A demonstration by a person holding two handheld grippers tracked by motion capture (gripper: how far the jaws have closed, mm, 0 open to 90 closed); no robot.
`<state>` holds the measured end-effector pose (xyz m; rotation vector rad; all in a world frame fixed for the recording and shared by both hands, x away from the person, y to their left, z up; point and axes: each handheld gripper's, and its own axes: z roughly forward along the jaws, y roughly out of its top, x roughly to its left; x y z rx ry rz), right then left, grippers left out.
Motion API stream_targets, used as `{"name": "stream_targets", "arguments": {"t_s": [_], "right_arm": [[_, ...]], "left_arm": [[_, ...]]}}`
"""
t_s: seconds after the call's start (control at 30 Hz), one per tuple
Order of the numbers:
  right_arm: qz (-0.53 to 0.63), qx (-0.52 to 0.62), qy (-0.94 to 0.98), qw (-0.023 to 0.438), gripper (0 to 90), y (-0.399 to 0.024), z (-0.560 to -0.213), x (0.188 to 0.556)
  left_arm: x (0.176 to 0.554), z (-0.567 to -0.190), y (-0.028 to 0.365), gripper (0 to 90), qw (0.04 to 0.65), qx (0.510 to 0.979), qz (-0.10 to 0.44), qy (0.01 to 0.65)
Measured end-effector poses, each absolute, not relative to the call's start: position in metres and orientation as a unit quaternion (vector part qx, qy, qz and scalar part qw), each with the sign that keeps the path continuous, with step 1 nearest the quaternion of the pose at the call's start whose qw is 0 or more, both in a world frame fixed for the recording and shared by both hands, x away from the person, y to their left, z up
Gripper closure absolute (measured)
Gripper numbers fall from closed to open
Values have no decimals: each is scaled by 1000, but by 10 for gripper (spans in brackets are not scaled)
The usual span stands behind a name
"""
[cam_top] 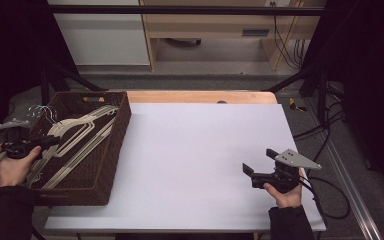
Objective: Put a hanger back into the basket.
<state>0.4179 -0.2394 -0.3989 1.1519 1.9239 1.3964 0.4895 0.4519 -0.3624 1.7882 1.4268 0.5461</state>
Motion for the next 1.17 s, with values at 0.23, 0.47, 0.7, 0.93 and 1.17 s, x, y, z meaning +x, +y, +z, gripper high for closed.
{"name": "stream_targets", "arguments": {"t_s": [0.23, 0.47, 0.7, 0.93, 1.17], "right_arm": [[516, 425, 703, 244, 21, -240, -398, 417], [520, 426, 699, 245, 18, -241, -397, 416], [528, 419, 696, 246, 13, -243, -395, 415], [538, 413, 693, 246, 10, -246, -393, 413], [544, 413, 688, 246, 8, -247, -391, 412]], "left_arm": [[465, -343, 425, 491, 460, 698, 231, 498], [446, -333, 384, 339, 523, 695, 226, 438], [433, -335, 343, 140, 556, 701, 213, 393], [422, -343, 307, 31, 541, 726, 213, 366], [419, -355, 292, 16, 533, 737, 216, 355]]}}
